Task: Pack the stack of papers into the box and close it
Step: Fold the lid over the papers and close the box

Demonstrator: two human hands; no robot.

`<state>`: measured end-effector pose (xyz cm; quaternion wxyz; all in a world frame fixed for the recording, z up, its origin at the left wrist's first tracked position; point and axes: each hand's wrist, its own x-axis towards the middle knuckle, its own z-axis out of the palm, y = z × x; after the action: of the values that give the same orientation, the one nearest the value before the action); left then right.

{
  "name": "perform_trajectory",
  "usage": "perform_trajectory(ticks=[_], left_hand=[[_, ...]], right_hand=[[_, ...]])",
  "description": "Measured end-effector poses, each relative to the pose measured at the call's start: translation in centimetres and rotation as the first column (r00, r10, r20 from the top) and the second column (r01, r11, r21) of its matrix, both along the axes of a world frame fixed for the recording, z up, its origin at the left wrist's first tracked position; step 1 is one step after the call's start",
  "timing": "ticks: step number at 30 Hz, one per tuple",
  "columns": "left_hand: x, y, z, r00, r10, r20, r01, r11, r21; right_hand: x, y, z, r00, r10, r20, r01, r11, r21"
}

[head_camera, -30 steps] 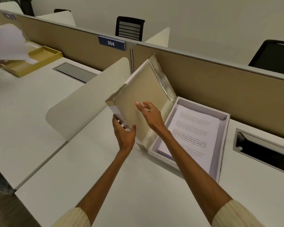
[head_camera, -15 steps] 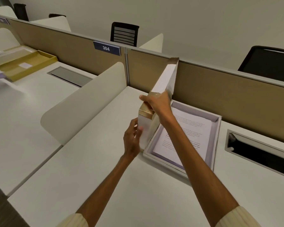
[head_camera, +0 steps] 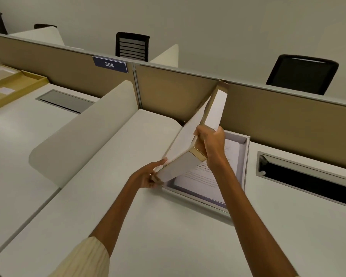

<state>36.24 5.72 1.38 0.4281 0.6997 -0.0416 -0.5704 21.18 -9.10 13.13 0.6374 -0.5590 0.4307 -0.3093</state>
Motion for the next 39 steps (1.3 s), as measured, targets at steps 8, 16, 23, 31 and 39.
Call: perform_trajectory(ticks=[8,16,23,31,39], left_hand=[[-0.8,-1.3,-0.4,0.971,0.001,0.239,-0.007,1.000,0.023],[-2.4,-2.6,-0.6,0.870,-0.039,0.491,0.011,0.998,0.060],[-3.9,-2.9,-0.3,0.808,-0.173,0.563,0.102,0.983,0.155],[-4.5,-1.8,-0.4,0.894,-0.275,0.354,0.175,0.942,0.288],[-5.0,-1.7,-1.4,0.848,-0.282,0.448,0.164,0.944,0.285]], right_hand=[[-5.8,-3.1,-1.8,1.000,0.000,-0.025,-0.001,1.000,-0.029],[-10.7,-4.0,-6.4,0.979,-0.104,-0.177,0.123,0.987,0.103],[-13.5,-2.1,-10.6,0.939,-0.235,-0.252,0.274,0.953,0.131],[-13.1,-1.9,-10.8,0.914,-0.280,-0.292,0.292,0.956,-0.003],[-13.4,-1.9,-12.5,0.884,-0.289,-0.366,0.305,0.952,-0.016]])
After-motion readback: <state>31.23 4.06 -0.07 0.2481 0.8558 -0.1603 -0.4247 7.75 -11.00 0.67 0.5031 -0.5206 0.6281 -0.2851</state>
